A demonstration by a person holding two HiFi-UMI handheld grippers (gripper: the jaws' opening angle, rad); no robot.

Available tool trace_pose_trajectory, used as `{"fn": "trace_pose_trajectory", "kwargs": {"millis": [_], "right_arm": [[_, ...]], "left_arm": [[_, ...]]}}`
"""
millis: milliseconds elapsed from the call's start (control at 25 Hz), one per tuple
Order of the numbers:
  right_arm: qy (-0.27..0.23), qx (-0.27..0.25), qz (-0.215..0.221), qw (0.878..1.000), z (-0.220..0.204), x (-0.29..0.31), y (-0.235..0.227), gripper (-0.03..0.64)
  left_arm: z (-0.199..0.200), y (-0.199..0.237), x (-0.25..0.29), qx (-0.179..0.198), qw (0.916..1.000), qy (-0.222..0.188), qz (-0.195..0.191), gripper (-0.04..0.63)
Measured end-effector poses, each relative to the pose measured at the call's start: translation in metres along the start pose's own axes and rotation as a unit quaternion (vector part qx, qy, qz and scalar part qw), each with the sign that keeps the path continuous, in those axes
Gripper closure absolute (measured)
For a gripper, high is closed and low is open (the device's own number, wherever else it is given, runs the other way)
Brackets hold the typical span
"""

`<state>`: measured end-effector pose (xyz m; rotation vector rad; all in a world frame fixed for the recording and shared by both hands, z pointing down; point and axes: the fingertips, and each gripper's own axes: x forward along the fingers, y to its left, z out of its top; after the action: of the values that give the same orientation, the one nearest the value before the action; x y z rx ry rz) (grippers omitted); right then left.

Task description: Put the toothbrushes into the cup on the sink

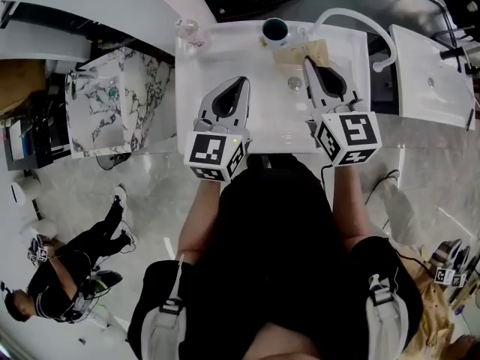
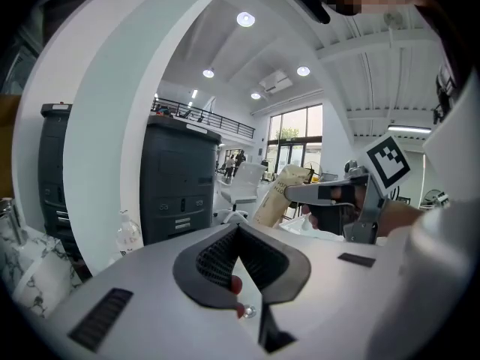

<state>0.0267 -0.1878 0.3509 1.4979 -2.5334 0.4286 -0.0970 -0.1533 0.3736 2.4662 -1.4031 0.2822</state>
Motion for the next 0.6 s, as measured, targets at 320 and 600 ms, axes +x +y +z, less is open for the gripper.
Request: {"fn": "trace_pose_trajectory", "kwargs": {"millis": [320, 600], "right_arm": [[0.009, -0.011, 0.007, 1.000, -0.001, 0.033, -0.025, 0.568], [0.015, -0.016, 0.017, 1.000, -0.002, 0.062, -0.040, 0.568]], "left_arm": [[0.000, 0.011, 0.025, -0.012, 0.9996, 0.005, 0.024, 0.581], [0.000, 0.010, 0.053, -0.017, 0.9992, 0.011, 0.036, 0.581]]}}
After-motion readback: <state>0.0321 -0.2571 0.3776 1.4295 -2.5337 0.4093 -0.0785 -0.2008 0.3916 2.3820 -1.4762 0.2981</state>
